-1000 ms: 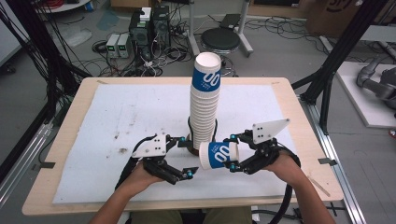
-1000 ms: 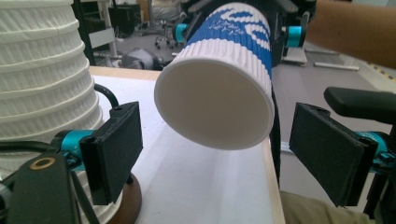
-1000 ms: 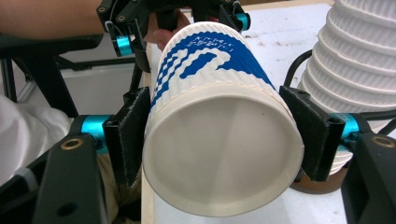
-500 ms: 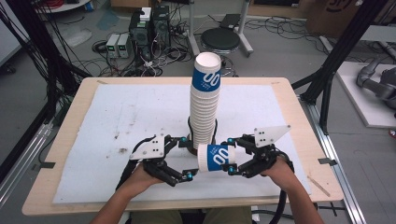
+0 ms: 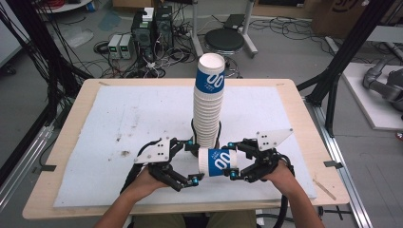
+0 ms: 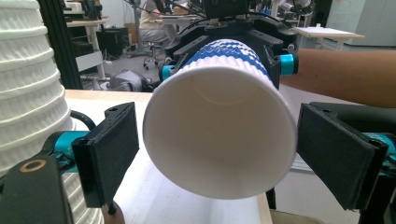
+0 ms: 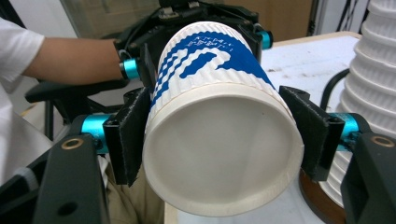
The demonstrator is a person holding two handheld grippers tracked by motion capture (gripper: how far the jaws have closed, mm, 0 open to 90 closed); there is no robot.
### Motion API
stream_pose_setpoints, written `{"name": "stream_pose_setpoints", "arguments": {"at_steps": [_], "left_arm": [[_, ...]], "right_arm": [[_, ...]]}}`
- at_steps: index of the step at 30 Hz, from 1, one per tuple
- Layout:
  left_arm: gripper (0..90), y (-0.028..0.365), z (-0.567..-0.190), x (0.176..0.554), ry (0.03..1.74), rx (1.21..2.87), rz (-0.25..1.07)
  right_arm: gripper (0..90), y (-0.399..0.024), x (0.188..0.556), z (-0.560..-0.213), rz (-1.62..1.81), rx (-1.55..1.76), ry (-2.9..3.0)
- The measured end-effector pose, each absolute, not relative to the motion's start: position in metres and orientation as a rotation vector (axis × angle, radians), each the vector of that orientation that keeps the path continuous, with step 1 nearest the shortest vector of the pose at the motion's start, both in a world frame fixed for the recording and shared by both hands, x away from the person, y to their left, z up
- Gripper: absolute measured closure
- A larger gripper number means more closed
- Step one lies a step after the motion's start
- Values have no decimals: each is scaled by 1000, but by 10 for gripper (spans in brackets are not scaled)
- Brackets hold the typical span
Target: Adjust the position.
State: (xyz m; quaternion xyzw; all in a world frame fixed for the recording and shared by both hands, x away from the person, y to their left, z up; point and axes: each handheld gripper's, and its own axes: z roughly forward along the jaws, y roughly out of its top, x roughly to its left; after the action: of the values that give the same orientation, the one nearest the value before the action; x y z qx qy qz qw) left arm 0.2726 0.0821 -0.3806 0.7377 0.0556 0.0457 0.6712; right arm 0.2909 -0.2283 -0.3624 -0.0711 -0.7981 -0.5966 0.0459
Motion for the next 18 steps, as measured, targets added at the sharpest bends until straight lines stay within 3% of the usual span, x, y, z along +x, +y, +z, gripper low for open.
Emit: {"name": "stream_pose_setpoints", "arguments": {"at_steps": [9,18], "left_arm": [[144,78,-381,273,118,1661,73],[233,82,-377,272,98,1657,80]], "right_arm": [[295,-224,292,-365,-1837,-202,-2387],[307,-225,292,-367,-1816,-199,-2379]]}}
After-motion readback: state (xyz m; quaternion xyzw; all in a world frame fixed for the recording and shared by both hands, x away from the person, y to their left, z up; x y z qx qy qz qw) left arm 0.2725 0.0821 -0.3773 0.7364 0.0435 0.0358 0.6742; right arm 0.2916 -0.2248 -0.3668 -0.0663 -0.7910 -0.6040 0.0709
